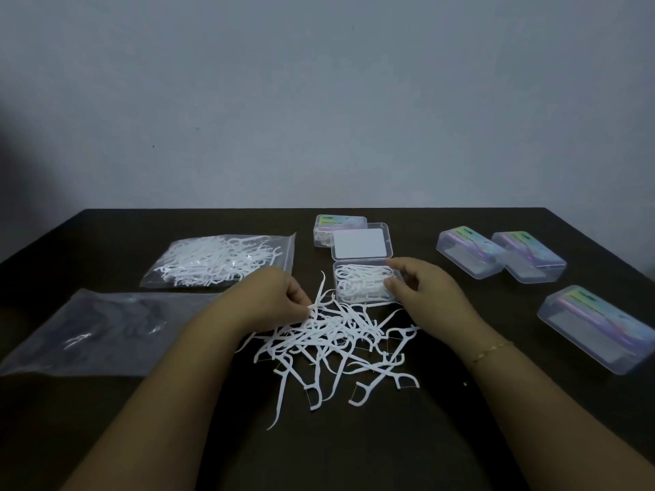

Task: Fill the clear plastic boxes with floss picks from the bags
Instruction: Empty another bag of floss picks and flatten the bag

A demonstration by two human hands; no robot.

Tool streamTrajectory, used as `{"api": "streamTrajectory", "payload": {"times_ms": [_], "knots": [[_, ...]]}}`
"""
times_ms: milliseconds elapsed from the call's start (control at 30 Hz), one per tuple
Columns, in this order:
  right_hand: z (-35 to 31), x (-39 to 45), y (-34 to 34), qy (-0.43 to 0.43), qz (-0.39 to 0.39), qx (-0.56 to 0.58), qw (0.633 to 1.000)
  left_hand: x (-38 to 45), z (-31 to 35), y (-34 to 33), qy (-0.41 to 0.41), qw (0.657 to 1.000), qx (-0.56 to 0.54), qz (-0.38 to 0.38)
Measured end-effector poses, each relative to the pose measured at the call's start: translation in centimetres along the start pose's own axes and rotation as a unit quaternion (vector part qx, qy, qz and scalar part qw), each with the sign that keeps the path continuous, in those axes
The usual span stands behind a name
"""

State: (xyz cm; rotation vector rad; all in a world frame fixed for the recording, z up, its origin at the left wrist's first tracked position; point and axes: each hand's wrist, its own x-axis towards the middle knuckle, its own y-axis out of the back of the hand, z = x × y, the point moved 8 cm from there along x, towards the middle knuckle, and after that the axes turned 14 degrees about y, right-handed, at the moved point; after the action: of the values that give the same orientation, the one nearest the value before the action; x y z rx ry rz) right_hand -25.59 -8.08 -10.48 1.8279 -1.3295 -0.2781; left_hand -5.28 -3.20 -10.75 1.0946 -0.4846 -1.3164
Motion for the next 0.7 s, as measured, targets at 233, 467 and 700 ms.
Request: {"api": "streamTrajectory", "payload": {"times_ms": [233, 467, 700], "knots": [[-2.3, 0.2, 0.3, 0.082, 0.002, -0.078, 0.994, 0.2, -0.5, 0.2, 0.019, 1.000, -0.010, 0.005], [-3.7, -0.9, -1.8, 0.115, -0.122, -0.159, 0.973, 0.3, -0.8, 1.1, 0.023, 0.999, -0.022, 0.020], [-3.7, -1.2, -2.0, 0.107, -0.133, -0.114, 0.979, -0.1, -1.0, 2.0, 0.023, 0.997, -0.065, 0.034]]}}
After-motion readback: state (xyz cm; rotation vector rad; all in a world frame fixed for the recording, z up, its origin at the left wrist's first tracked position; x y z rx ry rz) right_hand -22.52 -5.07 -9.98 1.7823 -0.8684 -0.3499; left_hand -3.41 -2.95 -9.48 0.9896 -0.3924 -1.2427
